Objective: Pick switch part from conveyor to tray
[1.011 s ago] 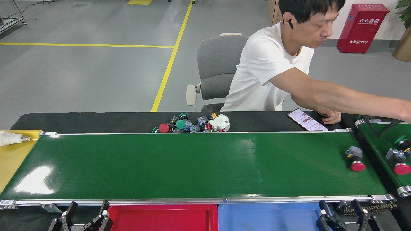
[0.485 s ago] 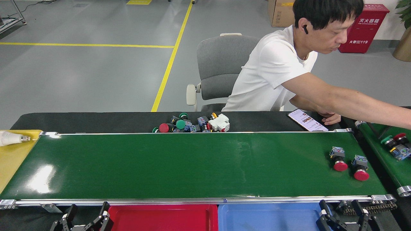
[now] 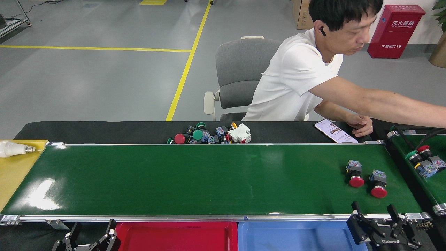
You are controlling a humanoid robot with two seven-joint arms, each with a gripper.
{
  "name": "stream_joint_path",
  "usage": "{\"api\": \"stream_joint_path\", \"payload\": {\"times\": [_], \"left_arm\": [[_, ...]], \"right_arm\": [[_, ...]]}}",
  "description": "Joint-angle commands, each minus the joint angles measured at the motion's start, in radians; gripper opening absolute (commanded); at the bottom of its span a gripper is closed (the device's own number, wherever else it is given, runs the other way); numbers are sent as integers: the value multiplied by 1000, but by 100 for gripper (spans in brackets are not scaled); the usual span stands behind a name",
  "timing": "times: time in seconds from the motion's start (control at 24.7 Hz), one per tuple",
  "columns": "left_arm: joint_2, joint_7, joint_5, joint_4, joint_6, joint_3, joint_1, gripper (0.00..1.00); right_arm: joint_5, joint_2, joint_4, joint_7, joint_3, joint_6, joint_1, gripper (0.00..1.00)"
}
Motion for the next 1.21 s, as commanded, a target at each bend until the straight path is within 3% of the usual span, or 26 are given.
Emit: {"api": "stream_joint_path", "payload": {"times": [0.0, 0.24, 0.4, 0.73, 0.81, 0.89, 0.97, 1.01, 1.17], "left_arm": [[2, 10, 2, -12, -3, 3, -4, 100], [6, 10, 2, -12, -6, -6, -11, 100], [8, 10, 2, -12, -8, -7, -11, 100], [13, 10, 2, -12, -14, -9, -8, 100], [10, 10, 2, -12, -14, -9, -8, 100], [10, 8, 2, -12, -14, -12, -8, 100], [10, 10, 2, -12, -14, -12, -8, 100], [10, 10, 2, -12, -14, -12, -8, 100], [10, 10, 2, -12, -14, -12, -8, 100]], "right_arm": [[5, -12, 32, 13, 1, 7, -39, 98], [10, -6, 87, 21, 42, 12, -77, 97], [13, 0, 153, 24, 76, 14, -157, 95], [10, 8, 280, 36, 254, 107, -315, 94], [10, 11, 283, 36, 274, 106, -332, 75], [2, 6, 282, 38, 280, 92, -338, 32], [2, 11, 283, 50, 282, 76, -338, 15], [1, 9, 282, 62, 285, 70, -338, 9], [1, 12, 277, 74, 288, 37, -336, 4]]}}
